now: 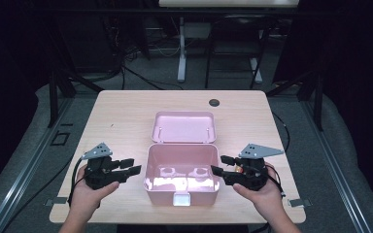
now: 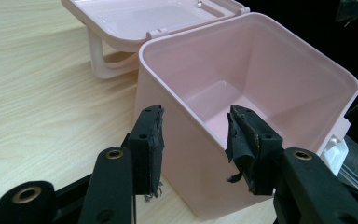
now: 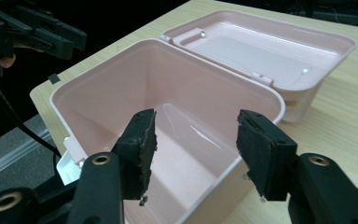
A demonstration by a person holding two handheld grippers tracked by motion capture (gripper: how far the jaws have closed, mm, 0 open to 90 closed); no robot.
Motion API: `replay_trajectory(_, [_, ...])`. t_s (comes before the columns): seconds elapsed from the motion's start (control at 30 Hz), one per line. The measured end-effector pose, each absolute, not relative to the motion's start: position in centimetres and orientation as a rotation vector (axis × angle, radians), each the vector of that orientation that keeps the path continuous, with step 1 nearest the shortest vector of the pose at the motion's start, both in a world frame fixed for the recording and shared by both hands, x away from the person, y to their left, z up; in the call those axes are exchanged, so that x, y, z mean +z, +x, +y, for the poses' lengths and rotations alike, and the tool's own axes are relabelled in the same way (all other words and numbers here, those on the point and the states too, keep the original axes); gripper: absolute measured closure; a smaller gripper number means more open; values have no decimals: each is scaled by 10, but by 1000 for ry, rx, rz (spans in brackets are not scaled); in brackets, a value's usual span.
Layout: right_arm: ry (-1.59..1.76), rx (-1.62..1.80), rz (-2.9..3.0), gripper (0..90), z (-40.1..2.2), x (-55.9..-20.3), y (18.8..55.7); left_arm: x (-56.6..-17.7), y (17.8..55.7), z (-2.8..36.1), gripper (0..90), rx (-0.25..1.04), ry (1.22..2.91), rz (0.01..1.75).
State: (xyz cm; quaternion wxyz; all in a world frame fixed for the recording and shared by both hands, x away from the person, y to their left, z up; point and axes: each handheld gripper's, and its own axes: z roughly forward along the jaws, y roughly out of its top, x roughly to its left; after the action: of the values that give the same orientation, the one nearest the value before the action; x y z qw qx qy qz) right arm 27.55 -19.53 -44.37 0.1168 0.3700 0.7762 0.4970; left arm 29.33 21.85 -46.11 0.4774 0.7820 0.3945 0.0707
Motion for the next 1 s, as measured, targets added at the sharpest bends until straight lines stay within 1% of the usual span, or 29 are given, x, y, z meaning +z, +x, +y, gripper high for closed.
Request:
replay_trajectory(0.07, [1091, 1446, 2274, 454, -197, -443, 277, -461, 294, 220, 551, 172, 1906, 964])
replay_trajectory(0.3, [1148, 1415, 2219, 373, -204, -438, 287, -458, 295, 231, 550, 191, 1884, 986])
replay_trajectory(0.6, [1160, 1407, 2190, 343, -210, -438, 287, -455, 290, 236, 535, 184, 1863, 987])
replay_trajectory(0.73, [1198, 1388, 2183, 312, -216, -439, 293, -454, 288, 234, 528, 188, 1877, 986])
replay_trajectory(0.97, [1235, 1285, 2204, 306, -224, -442, 305, -454, 288, 234, 524, 187, 1887, 981])
replay_trajectory(1.0, [1251, 1256, 2210, 289, -226, -443, 309, -454, 288, 234, 523, 188, 1887, 981])
